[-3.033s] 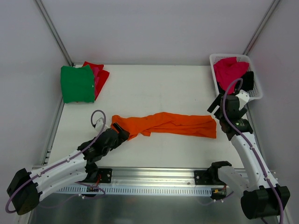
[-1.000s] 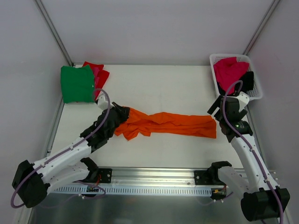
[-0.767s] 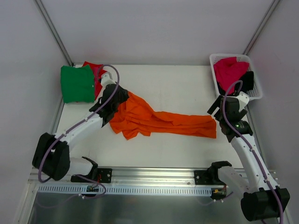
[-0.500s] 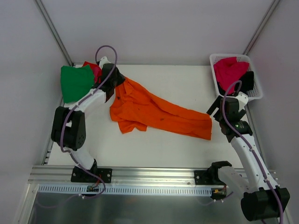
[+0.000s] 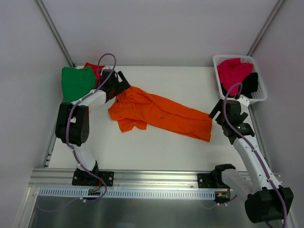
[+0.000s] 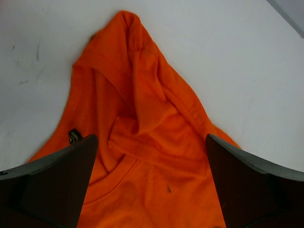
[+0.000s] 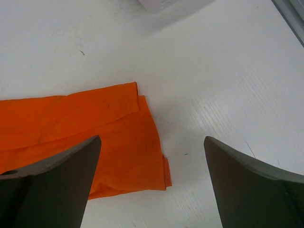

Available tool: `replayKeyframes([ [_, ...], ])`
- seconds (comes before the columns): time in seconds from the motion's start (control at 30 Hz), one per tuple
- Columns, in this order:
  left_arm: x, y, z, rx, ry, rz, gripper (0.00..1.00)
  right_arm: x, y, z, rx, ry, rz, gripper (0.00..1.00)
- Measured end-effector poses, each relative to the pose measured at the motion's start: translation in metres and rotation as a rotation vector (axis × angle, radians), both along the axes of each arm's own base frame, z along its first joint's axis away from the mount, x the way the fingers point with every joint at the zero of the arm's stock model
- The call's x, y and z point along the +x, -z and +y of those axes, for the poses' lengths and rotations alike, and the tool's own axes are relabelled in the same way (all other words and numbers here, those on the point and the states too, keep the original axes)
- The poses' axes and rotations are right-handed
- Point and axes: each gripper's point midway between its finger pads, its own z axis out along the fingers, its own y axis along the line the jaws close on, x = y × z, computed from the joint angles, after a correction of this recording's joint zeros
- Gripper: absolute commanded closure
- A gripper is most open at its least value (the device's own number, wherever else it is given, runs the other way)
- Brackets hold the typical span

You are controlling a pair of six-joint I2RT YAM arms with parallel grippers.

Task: Fold and stack the t-shirts
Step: Flatten the tshirt out

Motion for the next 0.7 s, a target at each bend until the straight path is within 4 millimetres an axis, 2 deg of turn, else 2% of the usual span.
replayKeyframes([
  [0.13,-0.026,-0.008,-0.008,-0.027,0.059,-0.033,0.25,0.002,0.005,0.001,-0.001,-0.001,0.015,0.05],
  [0.17,-0.029,-0.010,-0.009,-0.031,0.071,-0.042,0.35,0.002,0.006,0.001,0.000,-0.002,0.018,0.05],
  [0.27,-0.032,-0.008,-0.012,-0.033,0.102,-0.057,0.50,0.001,0.008,0.001,-0.001,-0.003,0.024,0.05],
  [0.4,-0.032,0.003,-0.017,-0.034,0.139,-0.046,0.58,0.001,0.009,0.001,0.000,-0.003,0.023,0.06],
  [0.57,-0.032,0.042,-0.024,-0.046,0.175,0.031,0.62,0.001,0.009,0.001,-0.001,-0.003,0.023,0.06],
  [0.7,-0.036,0.066,-0.024,-0.049,0.179,0.086,0.64,0.001,0.009,0.001,-0.001,-0.003,0.023,0.06],
])
